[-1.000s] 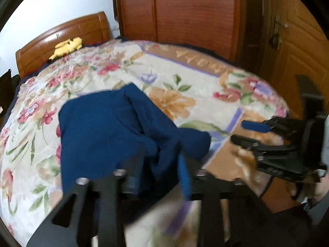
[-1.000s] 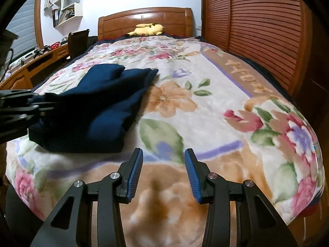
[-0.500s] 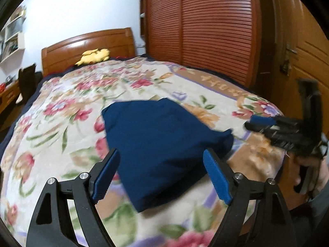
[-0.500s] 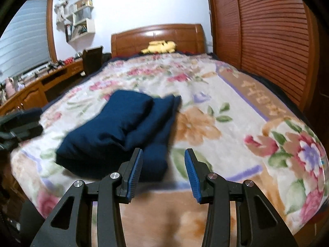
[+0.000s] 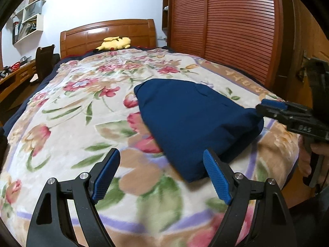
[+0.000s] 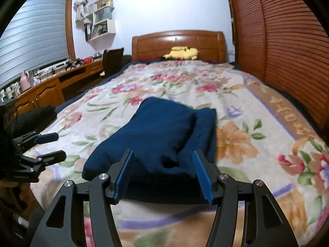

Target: Fold large clothes

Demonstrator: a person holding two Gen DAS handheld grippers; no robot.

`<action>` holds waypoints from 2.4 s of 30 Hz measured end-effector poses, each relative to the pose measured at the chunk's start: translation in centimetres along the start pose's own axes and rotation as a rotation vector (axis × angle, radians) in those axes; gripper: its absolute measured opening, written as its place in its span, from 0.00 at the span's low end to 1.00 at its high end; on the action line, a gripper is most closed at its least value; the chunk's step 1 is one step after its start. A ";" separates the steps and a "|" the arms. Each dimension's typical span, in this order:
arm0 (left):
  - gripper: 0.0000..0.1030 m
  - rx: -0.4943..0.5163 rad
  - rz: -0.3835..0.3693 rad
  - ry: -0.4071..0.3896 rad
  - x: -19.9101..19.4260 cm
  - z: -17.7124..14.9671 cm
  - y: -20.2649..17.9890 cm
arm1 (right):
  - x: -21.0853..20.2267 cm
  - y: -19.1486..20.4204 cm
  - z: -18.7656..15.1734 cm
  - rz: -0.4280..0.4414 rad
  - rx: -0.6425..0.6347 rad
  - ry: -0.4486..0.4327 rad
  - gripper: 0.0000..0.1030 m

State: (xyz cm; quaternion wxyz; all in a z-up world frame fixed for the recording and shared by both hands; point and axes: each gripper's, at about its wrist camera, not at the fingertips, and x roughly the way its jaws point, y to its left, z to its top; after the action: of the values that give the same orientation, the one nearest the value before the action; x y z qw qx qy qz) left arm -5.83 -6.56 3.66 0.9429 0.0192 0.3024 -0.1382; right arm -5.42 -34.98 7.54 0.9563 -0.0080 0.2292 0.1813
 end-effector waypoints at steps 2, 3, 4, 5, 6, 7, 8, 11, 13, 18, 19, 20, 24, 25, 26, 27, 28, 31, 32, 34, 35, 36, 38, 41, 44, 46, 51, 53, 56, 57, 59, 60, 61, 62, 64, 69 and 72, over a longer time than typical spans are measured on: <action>0.81 -0.005 0.003 -0.002 -0.3 -0.3 0.5 | 1.5 -0.2 0.2 -0.009 0.007 0.042 0.59; 0.81 -0.006 0.004 -0.002 -0.4 -0.3 0.6 | 2.1 -0.4 0.1 -0.024 0.010 0.063 0.59; 0.81 -0.008 0.005 -0.004 -0.6 -0.4 0.8 | 2.8 -0.6 0.1 -0.037 0.019 0.097 0.59; 0.81 -0.009 0.007 -0.006 -0.7 -0.5 1.0 | 3.4 -0.7 0.1 -0.030 0.034 0.124 0.59; 0.81 -0.012 0.008 -0.006 -0.9 -0.6 1.1 | 3.9 -1.0 0.0 -0.016 0.049 0.141 0.59; 0.81 -0.013 0.008 -0.006 -1.0 -0.7 1.3 | 4.3 -1.1 0.0 -0.006 0.057 0.153 0.59; 0.81 -0.014 0.008 -0.007 -1.1 -0.8 1.5 | 4.6 -1.3 0.0 -0.005 0.056 0.162 0.59; 0.81 -0.011 0.010 -0.004 -1.3 -0.9 1.7 | 5.3 -1.2 -0.1 -0.002 0.043 0.182 0.59; 0.81 -0.009 0.012 -0.002 -1.3 -1.0 1.8 | 5.7 -1.4 -0.1 0.005 0.039 0.197 0.57; 0.81 -0.008 0.012 0.000 -1.3 -1.0 1.8 | 5.2 -0.5 0.6 0.013 0.019 0.187 0.32; 0.81 -0.007 0.012 0.001 -1.3 -1.0 1.8 | 5.1 -0.3 0.3 0.019 0.021 0.186 0.29; 0.81 -0.004 0.013 0.002 -1.3 -1.0 1.8 | 5.0 -0.3 0.2 0.021 0.021 0.182 0.28; 0.81 0.000 0.015 0.000 -1.3 -1.0 1.7 | 4.4 -0.2 -0.1 0.019 0.008 0.156 0.24; 0.81 0.000 0.014 0.001 -1.3 -1.1 1.7 | 4.2 -0.1 -0.1 0.015 0.004 0.148 0.22; 0.81 0.000 0.015 0.001 -1.3 -1.0 1.7 | 4.0 0.0 -0.2 0.011 0.001 0.140 0.22; 0.81 0.001 0.015 0.001 -1.3 -1.0 1.7 | 3.7 0.1 -0.1 0.007 -0.002 0.126 0.20; 0.81 0.002 0.015 0.001 -1.3 -1.0 1.7 | 3.4 0.1 0.0 0.006 -0.005 0.111 0.19; 0.81 0.006 0.016 0.002 -1.3 -1.1 1.5 | 2.6 0.2 0.1 -0.011 -0.017 0.076 0.17; 0.81 0.005 0.016 0.001 -1.3 -1.1 1.5 | 2.4 0.3 0.2 -0.022 -0.022 0.064 0.17; 0.81 0.003 0.014 0.001 -1.3 -1.1 1.5 | 2.0 0.1 0.1 -0.024 -0.017 0.054 0.16; 0.81 0.003 0.014 0.001 -1.3 -1.1 1.5 | 1.7 0.0 0.1 -0.034 -0.020 0.045 0.16; 0.81 0.002 0.013 0.001 -1.3 -1.1 1.4 | 1.5 -0.3 0.0 -0.053 -0.028 0.039 0.15; 0.81 0.003 0.009 0.003 -1.0 -1.0 1.2 | 1.1 -1.0 -0.2 -0.091 -0.021 0.030 0.15; 0.81 0.014 0.007 0.002 -0.3 -0.6 1.0 | 1.9 -3.2 -1.3 -0.152 0.022 0.070 0.15; 0.81 0.027 0.009 0.001 0.5 -0.1 1.1 | 2.3 -3.9 -2.3 -0.105 0.030 0.066 0.17; 0.81 0.028 0.009 0.001 1.1 0.3 1.2 | 2.6 -3.7 -2.6 -0.100 0.047 0.086 0.20; 0.81 0.034 -0.010 -0.025 2.3 1.8 1.6 | 0.6 -1.6 -2.5 -0.181 -0.049 0.048 0.41; 0.81 0.034 -0.021 -0.030 3.0 2.6 1.8 | -1.1 -1.6 -2.8 -0.185 -0.074 0.024 0.44; 0.81 0.037 -0.034 -0.033 4.5 4.1 2.2 | -2.8 -1.9 -3.6 -0.186 -0.089 0.010 0.45; 0.81 0.041 -0.035 -0.033 5.1 4.6 2.2 | -3.0 -1.9 -4.1 -0.183 -0.091 0.018 0.45; 0.81 0.054 -0.032 -0.029 6.6 5.6 2.3 | -2.8 -2.3 -4.8 -0.171 -0.081 0.036 0.45; 0.81 0.063 -0.027 -0.024 7.7 6.2 2.3 | -2.5 -2.5 -5.0 -0.175 -0.073 0.046 0.45; 0.81 0.068 -0.024 -0.020 8.4 6.6 2.3 | -2.1 -2.7 -5.3 -0.181 -0.062 0.053 0.45; 0.81 0.074 -0.024 -0.013 9.3 7.1 2.3 | -1.7 -2.9 -5.4 -0.177 -0.047 0.058 0.45; 0.81 0.078 -0.028 0.003 11.3 8.1 2.5 | -0.4 -3.2 -5.5 -0.155 -0.023 0.083 0.45; 0.81 0.080 -0.035 0.035 15.9 10.5 3.2 | 2.3 -3.2 -5.3 -0.147 -0.018 0.112 0.46; 0.81 0.076 -0.042 0.058 18.2 11.5 3.6 | 3.5 -3.7 -5.1 -0.140 0.011 0.107 0.47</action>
State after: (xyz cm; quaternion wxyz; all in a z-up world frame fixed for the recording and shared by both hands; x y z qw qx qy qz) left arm 15.82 -9.02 2.39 0.9292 0.0527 0.3247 -0.1685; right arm -3.43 -37.71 1.17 0.9531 -0.0284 0.2797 0.1123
